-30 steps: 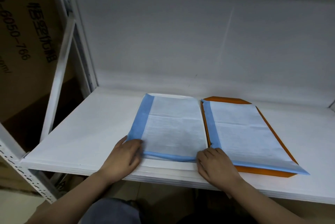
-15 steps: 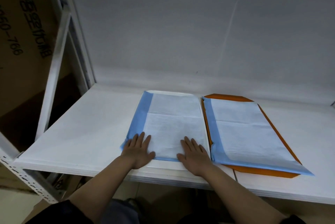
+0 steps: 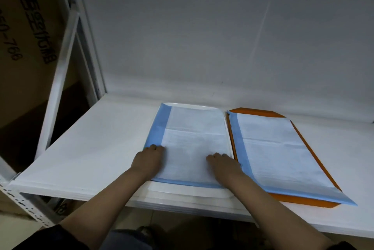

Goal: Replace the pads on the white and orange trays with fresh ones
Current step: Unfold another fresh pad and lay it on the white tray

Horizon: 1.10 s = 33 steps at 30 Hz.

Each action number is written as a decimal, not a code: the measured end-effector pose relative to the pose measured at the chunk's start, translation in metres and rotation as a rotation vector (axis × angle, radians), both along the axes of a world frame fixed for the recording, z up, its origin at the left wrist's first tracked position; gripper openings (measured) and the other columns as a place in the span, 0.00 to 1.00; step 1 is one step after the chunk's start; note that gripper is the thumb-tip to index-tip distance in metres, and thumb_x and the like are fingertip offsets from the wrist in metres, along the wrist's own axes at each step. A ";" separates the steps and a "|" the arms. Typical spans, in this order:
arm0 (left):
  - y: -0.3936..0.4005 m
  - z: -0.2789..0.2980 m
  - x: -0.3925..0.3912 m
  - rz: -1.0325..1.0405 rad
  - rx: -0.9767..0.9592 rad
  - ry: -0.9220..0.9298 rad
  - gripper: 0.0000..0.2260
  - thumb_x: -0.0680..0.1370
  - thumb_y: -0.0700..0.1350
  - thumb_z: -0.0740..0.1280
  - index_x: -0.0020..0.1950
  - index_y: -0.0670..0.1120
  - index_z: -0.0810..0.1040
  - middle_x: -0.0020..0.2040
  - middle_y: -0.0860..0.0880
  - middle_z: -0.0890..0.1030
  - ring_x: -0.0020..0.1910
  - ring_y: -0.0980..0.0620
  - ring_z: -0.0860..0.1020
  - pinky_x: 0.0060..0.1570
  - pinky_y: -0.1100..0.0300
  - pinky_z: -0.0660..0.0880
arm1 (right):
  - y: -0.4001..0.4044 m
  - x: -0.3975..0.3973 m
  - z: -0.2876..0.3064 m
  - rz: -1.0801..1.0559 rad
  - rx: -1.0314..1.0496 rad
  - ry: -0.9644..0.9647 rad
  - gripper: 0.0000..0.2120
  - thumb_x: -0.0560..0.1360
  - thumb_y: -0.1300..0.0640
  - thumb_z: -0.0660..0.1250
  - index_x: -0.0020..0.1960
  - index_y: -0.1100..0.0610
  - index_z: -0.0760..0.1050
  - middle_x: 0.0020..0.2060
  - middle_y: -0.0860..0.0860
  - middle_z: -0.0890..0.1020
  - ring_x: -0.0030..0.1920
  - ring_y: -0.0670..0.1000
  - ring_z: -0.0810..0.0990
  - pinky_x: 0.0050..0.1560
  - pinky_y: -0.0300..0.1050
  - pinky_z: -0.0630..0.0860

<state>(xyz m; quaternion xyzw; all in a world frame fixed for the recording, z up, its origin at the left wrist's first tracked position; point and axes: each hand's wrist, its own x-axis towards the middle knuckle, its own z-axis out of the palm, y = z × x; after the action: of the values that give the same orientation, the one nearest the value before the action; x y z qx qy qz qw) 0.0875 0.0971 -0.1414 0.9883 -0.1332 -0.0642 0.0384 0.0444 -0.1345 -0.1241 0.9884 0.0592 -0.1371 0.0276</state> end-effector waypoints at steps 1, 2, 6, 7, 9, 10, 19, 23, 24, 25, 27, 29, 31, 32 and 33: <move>-0.007 -0.002 0.007 0.007 -0.044 -0.099 0.20 0.76 0.41 0.55 0.68 0.45 0.69 0.65 0.44 0.72 0.62 0.42 0.72 0.58 0.51 0.72 | 0.006 0.008 -0.002 0.018 0.015 -0.087 0.23 0.78 0.67 0.55 0.72 0.58 0.61 0.67 0.57 0.67 0.66 0.57 0.67 0.61 0.49 0.67; -0.014 -0.004 0.014 -0.012 -0.108 -0.171 0.22 0.75 0.46 0.52 0.67 0.44 0.72 0.65 0.42 0.73 0.63 0.41 0.73 0.58 0.50 0.72 | 0.013 0.015 -0.007 0.038 0.076 -0.161 0.23 0.78 0.66 0.53 0.73 0.57 0.61 0.70 0.56 0.66 0.68 0.56 0.65 0.63 0.49 0.64; -0.041 -0.031 0.033 -0.147 -0.025 -0.097 0.35 0.76 0.61 0.37 0.71 0.44 0.69 0.71 0.43 0.69 0.70 0.44 0.69 0.68 0.47 0.65 | 0.039 0.038 -0.038 -0.018 0.348 -0.215 0.24 0.82 0.53 0.50 0.77 0.52 0.51 0.77 0.49 0.51 0.77 0.49 0.47 0.74 0.47 0.47; -0.042 -0.042 0.036 -0.168 -0.012 -0.075 0.35 0.79 0.61 0.37 0.68 0.45 0.74 0.68 0.45 0.74 0.65 0.45 0.74 0.64 0.48 0.69 | 0.040 0.039 -0.046 -0.052 0.348 -0.214 0.26 0.81 0.48 0.47 0.77 0.51 0.49 0.78 0.48 0.48 0.77 0.49 0.44 0.74 0.48 0.43; -0.040 -0.052 0.034 -0.199 -0.007 -0.055 0.33 0.80 0.62 0.37 0.66 0.49 0.76 0.66 0.49 0.75 0.62 0.48 0.78 0.64 0.50 0.66 | 0.037 0.040 -0.058 -0.072 0.315 -0.231 0.34 0.74 0.39 0.35 0.78 0.49 0.46 0.78 0.47 0.45 0.77 0.48 0.41 0.74 0.49 0.39; -0.034 -0.053 0.033 -0.181 -0.011 -0.030 0.34 0.79 0.64 0.36 0.70 0.51 0.72 0.70 0.51 0.69 0.66 0.49 0.74 0.66 0.51 0.60 | 0.032 0.039 -0.064 -0.065 0.296 -0.234 0.39 0.69 0.37 0.31 0.78 0.48 0.45 0.77 0.46 0.44 0.77 0.48 0.40 0.74 0.50 0.38; -0.025 -0.049 0.033 0.122 -0.172 0.010 0.49 0.62 0.73 0.31 0.78 0.48 0.42 0.78 0.48 0.41 0.77 0.47 0.40 0.74 0.53 0.39 | 0.008 0.038 -0.069 -0.345 0.298 -0.223 0.35 0.78 0.36 0.40 0.78 0.55 0.42 0.77 0.53 0.43 0.77 0.52 0.41 0.75 0.49 0.38; -0.036 -0.036 0.050 0.150 -0.244 -0.132 0.35 0.76 0.61 0.48 0.75 0.39 0.58 0.76 0.39 0.59 0.76 0.42 0.57 0.73 0.50 0.55 | 0.012 0.054 -0.058 -0.374 0.359 -0.529 0.27 0.79 0.48 0.53 0.74 0.61 0.61 0.71 0.58 0.67 0.71 0.58 0.65 0.70 0.52 0.59; -0.037 -0.036 0.054 0.083 -0.215 -0.166 0.32 0.75 0.58 0.51 0.71 0.38 0.67 0.71 0.38 0.68 0.71 0.41 0.67 0.68 0.48 0.64 | 0.015 0.056 -0.055 -0.324 0.371 -0.515 0.26 0.80 0.48 0.51 0.74 0.60 0.62 0.72 0.57 0.67 0.72 0.57 0.64 0.71 0.51 0.59; -0.040 -0.036 0.067 0.012 -0.167 -0.151 0.30 0.74 0.57 0.52 0.65 0.38 0.75 0.65 0.40 0.75 0.64 0.41 0.75 0.61 0.48 0.72 | 0.019 0.069 -0.052 -0.233 0.370 -0.463 0.29 0.78 0.46 0.44 0.75 0.58 0.59 0.74 0.56 0.63 0.74 0.55 0.60 0.73 0.48 0.54; -0.048 -0.050 0.078 -0.107 -0.119 -0.112 0.26 0.73 0.56 0.54 0.58 0.43 0.81 0.58 0.44 0.81 0.55 0.44 0.81 0.49 0.48 0.78 | 0.026 0.078 -0.055 -0.075 0.343 -0.310 0.42 0.67 0.41 0.29 0.77 0.55 0.52 0.77 0.51 0.53 0.77 0.51 0.49 0.74 0.43 0.42; -0.055 -0.055 0.093 -0.168 -0.085 -0.074 0.25 0.77 0.57 0.50 0.57 0.49 0.82 0.58 0.48 0.82 0.54 0.47 0.82 0.47 0.50 0.79 | 0.023 0.100 -0.061 -0.029 0.306 -0.277 0.46 0.63 0.38 0.26 0.78 0.51 0.47 0.78 0.48 0.47 0.77 0.49 0.43 0.71 0.40 0.36; -0.056 -0.062 0.102 -0.206 -0.079 -0.097 0.29 0.81 0.59 0.41 0.60 0.53 0.80 0.59 0.52 0.81 0.55 0.50 0.81 0.52 0.52 0.78 | 0.014 0.112 -0.067 -0.037 0.318 -0.269 0.49 0.62 0.29 0.24 0.78 0.48 0.45 0.77 0.45 0.45 0.77 0.48 0.41 0.71 0.42 0.36; -0.052 -0.065 0.104 -0.188 -0.086 -0.085 0.31 0.80 0.62 0.39 0.62 0.55 0.79 0.61 0.53 0.80 0.57 0.50 0.81 0.57 0.52 0.75 | 0.010 0.113 -0.071 -0.059 0.312 -0.276 0.52 0.60 0.25 0.22 0.78 0.47 0.45 0.77 0.44 0.44 0.77 0.48 0.41 0.72 0.44 0.36; -0.047 -0.064 0.103 -0.154 -0.079 -0.084 0.32 0.79 0.65 0.38 0.64 0.56 0.77 0.63 0.54 0.78 0.60 0.50 0.79 0.62 0.51 0.68 | 0.006 0.114 -0.075 -0.094 0.301 -0.274 0.54 0.58 0.24 0.20 0.78 0.46 0.44 0.77 0.44 0.43 0.77 0.48 0.40 0.73 0.45 0.36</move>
<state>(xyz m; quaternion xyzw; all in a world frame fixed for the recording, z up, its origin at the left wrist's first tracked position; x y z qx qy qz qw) 0.1905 0.0499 -0.2051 0.9746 -0.2127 -0.0200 0.0669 0.1584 -0.1286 -0.1989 0.9925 0.0286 0.0081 -0.1189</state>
